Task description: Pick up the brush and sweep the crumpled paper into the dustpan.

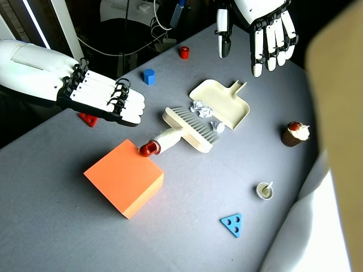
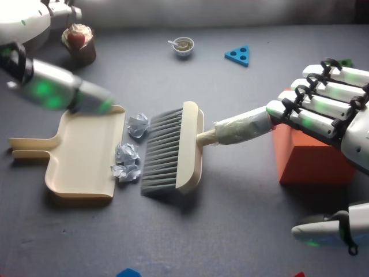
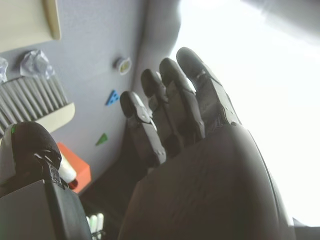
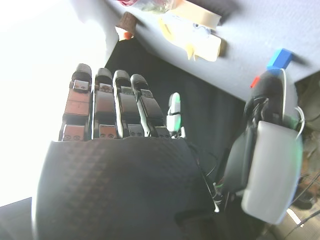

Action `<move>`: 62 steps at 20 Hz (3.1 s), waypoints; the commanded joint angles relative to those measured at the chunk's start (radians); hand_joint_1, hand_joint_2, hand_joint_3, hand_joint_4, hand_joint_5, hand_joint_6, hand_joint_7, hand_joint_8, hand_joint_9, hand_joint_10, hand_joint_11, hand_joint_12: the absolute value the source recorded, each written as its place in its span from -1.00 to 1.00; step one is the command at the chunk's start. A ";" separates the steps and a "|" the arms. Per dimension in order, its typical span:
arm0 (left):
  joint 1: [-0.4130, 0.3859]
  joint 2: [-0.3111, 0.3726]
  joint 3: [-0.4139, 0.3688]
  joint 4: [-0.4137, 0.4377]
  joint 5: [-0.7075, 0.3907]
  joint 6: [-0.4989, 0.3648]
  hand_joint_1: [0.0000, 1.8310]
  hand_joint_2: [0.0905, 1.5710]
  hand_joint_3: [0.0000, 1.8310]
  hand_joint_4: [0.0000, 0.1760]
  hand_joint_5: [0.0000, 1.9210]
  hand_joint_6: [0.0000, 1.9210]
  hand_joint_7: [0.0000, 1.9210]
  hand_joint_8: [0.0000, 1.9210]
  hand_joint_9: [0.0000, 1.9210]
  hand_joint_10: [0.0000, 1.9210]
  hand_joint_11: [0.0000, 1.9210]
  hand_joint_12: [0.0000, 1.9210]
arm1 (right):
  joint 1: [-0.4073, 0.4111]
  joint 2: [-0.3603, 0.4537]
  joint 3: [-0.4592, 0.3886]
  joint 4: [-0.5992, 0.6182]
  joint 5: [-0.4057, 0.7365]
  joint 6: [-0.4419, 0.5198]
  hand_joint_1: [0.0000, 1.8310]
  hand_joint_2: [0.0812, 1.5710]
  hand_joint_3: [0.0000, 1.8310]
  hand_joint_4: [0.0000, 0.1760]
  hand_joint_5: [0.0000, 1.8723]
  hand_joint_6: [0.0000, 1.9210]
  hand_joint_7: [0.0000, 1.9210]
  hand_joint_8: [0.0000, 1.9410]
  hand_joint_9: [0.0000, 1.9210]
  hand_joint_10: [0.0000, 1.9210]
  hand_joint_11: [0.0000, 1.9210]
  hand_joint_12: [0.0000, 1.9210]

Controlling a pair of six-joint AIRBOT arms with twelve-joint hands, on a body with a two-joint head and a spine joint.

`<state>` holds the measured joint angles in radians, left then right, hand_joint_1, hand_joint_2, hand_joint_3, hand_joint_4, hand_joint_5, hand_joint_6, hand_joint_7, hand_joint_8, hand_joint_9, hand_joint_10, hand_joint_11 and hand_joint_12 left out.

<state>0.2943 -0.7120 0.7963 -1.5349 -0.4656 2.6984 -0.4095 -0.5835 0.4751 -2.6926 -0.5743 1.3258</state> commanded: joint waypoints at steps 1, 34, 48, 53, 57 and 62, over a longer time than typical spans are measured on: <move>-0.010 0.005 -0.001 0.039 -0.023 0.014 -1.00 -0.08 -0.99 -1.00 -0.85 -0.99 -0.84 -0.99 -0.84 -0.99 -0.91 -0.76 | 0.008 0.009 -0.003 -0.027 -0.098 -0.004 -1.00 0.06 -0.98 -1.00 -0.96 -1.00 -0.93 -1.00 -0.94 -0.99 -0.97 -0.93; 0.398 -0.025 0.102 0.635 -0.083 -0.765 -0.59 -0.10 -1.00 -1.00 -0.93 -1.00 -0.91 -1.00 -0.89 -1.00 -0.87 -0.88 | 0.008 0.008 -0.008 -0.031 -0.098 -0.012 -1.00 0.07 -1.00 -1.00 -0.96 -0.99 -0.93 -0.98 -0.93 -0.98 -0.93 -0.97; 0.489 -0.108 0.192 0.653 -0.087 -0.822 -0.09 0.05 -1.00 -0.54 -0.68 -1.00 -0.79 -1.00 -0.80 -1.00 -0.82 -0.74 | 0.008 0.009 -0.010 -0.032 -0.098 -0.012 -1.00 0.08 -1.00 -1.00 -0.96 -0.99 -0.92 -0.99 -0.92 -0.99 -0.93 -0.99; 0.518 -0.129 0.212 0.645 -0.099 -0.827 -0.13 0.16 -1.00 -0.26 -0.59 -0.99 -0.76 -1.00 -0.78 -1.00 -0.87 -0.71 | 0.008 0.009 -0.011 -0.033 -0.098 -0.012 -1.00 0.10 -0.99 -1.00 -0.95 -1.00 -0.90 -0.99 -0.90 -0.99 -0.91 -0.98; 0.541 -0.149 0.237 0.649 -0.111 -0.851 -0.10 0.14 -1.00 -0.23 -0.56 -0.99 -0.81 -1.00 -0.87 -1.00 -0.92 -0.72 | 0.008 0.010 -0.012 -0.038 -0.098 -0.012 -0.98 0.10 -1.00 -1.00 -0.99 -1.00 -0.93 -0.99 -0.91 -0.99 -0.91 -0.99; 0.568 -0.164 0.263 0.645 -0.120 -0.870 -0.05 0.13 -1.00 -0.34 -0.51 -0.98 -0.79 -0.99 -0.84 -0.99 -0.92 -0.71 | 0.008 0.010 -0.011 -0.038 -0.098 -0.012 -1.00 0.11 -0.99 -1.00 -1.00 -1.00 -0.96 -1.00 -0.95 -1.00 -0.95 -1.00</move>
<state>0.8692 -0.8711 1.0531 -0.9115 -0.4931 1.8286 -0.4095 -0.5831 0.4686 -2.7010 -0.5694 1.3148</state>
